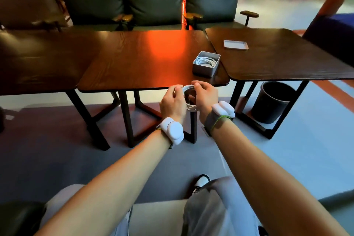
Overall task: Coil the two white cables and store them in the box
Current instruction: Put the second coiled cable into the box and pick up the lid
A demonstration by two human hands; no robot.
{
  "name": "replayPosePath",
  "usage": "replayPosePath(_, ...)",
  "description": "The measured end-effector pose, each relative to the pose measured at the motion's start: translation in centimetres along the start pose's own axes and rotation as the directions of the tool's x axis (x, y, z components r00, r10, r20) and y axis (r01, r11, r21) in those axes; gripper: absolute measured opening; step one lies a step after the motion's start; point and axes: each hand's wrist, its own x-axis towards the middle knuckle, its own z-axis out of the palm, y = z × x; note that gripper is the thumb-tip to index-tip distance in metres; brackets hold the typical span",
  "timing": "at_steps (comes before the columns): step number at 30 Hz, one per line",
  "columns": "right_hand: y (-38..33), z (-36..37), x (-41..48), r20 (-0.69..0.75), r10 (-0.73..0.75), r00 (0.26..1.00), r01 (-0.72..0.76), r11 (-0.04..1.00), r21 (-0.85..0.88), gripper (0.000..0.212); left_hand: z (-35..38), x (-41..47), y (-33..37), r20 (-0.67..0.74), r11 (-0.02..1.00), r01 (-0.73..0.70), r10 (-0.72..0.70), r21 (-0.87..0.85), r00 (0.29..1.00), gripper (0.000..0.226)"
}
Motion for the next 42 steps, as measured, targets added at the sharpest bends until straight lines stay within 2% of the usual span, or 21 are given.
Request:
replayPosePath(2,-0.9,-0.1,1.8,-0.043,-0.046,0.998,0.042,0.993,-0.109,0.021,1.2,1.2,0.8,-0.012,0.999,-0.034,0.034,0.039,0.999,0.028)
replayPosePath(9,-2.8,-1.1,9.5,-0.093,-0.011,0.996,-0.001,0.991,-0.136,0.019,7.5,6.3,3.0,-0.004,0.993,-0.094,0.095,0.068,0.996,0.029)
replayPosePath(12,-2.7,-1.0,12.7,-0.095,-0.02,0.995,0.001,0.98,-0.2,0.021,9.8,8.9,2.8,0.007,0.99,-0.096,0.096,0.104,0.995,0.03)
replayPosePath(16,-3.5,-0.4,17.4,-0.054,-0.102,0.993,0.069,0.899,-0.432,0.026,12.4,13.1,3.4,-0.007,0.977,-0.145,0.148,0.158,0.989,0.027)
replayPosePath(20,-4.4,0.3,22.3,-0.041,-0.157,0.987,0.103,0.802,-0.588,0.028,15.8,17.9,3.7,0.014,0.936,-0.223,0.228,0.272,0.974,0.026)
replayPosePath(22,-4.8,0.2,23.9,-0.022,-0.144,0.989,0.096,0.759,-0.644,0.029,16.9,19.4,4.0,0.059,0.885,-0.262,0.26,0.384,0.964,0.027)
replayPosePath(27,-3.6,0.1,26.2,-0.049,-0.059,0.997,-0.001,0.633,-0.774,0.034,19.3,21.5,3.2,0.227,0.678,-0.37,0.294,0.636,0.928,0.028)
replayPosePath(29,-2.9,0.3,26.1,-0.061,-0.109,0.992,0.016,0.596,-0.803,0.04,19.2,21.6,2.7,0.273,0.592,-0.41,0.31,0.694,0.911,0.029)
replayPosePath(32,-2.3,0.4,26.3,0.031,-0.127,0.991,0.099,0.575,-0.812,0.05,18.6,21.8,2.1,0.305,0.488,-0.427,0.312,0.762,0.9,0.031)
replayPosePath(34,-2.2,0.4,26.7,0.123,-0.102,0.987,0.159,0.565,-0.809,0.06,18.4,21.8,1.8,0.259,0.519,-0.387,0.303,0.762,0.917,0.029)
replayPosePath(37,-2.2,0.9,27.2,0.261,0.033,0.965,0.221,0.439,-0.871,0.075,17.8,22.2,1.4,0.264,0.583,-0.373,0.267,0.722,0.927,0.026)
replayPosePath(38,-2.2,1.0,27.3,0.267,0.096,0.959,0.2,0.44,-0.875,0.078,17.7,22.3,1.4,0.304,0.589,-0.394,0.251,0.706,0.919,0.026)
replayPosePath(41,-2.1,1.4,28.0,0.247,0.156,0.956,0.132,0.522,-0.842,0.077,17.2,22.6,1.4,0.403,0.609,-0.49,0.285,0.624,0.869,0.027)
replayPosePath(42,-2.1,1.5,28.3,0.21,0.156,0.965,0.079,0.592,-0.802,0.07,17.1,22.4,1.4,0.427,0.62,-0.52,0.308,0.588,0.85,0.026)
